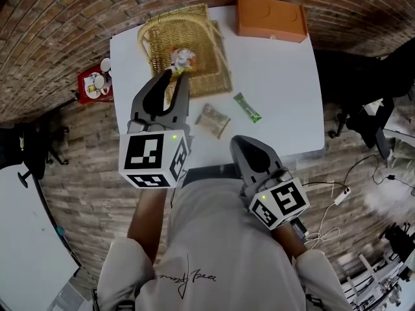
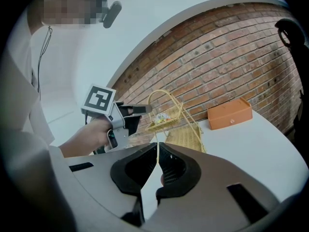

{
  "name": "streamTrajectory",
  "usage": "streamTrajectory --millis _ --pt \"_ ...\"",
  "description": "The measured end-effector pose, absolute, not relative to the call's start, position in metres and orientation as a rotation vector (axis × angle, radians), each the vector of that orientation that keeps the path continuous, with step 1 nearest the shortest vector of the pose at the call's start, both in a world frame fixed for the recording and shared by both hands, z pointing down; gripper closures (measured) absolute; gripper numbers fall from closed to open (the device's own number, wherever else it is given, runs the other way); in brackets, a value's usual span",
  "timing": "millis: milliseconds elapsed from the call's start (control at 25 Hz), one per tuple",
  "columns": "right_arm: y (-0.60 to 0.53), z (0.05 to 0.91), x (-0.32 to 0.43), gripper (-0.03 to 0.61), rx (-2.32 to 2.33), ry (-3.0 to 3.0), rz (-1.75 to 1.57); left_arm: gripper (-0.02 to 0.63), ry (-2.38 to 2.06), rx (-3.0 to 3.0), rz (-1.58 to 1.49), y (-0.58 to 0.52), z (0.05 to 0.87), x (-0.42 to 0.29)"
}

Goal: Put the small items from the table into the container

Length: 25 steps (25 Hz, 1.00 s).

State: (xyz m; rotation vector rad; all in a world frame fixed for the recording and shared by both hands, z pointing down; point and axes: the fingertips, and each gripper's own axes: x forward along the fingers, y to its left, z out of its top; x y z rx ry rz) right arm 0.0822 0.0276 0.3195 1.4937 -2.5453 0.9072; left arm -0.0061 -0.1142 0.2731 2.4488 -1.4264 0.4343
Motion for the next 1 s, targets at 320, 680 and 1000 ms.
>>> streamTrajectory --millis 320,680,1000 --pt "0.040 0.314 0.078 0.555 1.445 -2.573 0.885 0.580 -1.425 2.450 0.402 -0.090 0.267 -0.004" --pt "0.052 0.308 0.078 0.557 1.397 -2.606 0.853 0.598 -1.441 2.435 0.351 -0.065 0.260 -0.005" --pt "0.066 0.303 0.077 0.557 1.347 -2.639 0.811 0.603 -1.464 2.397 0.293 -0.036 0.259 -0.011"
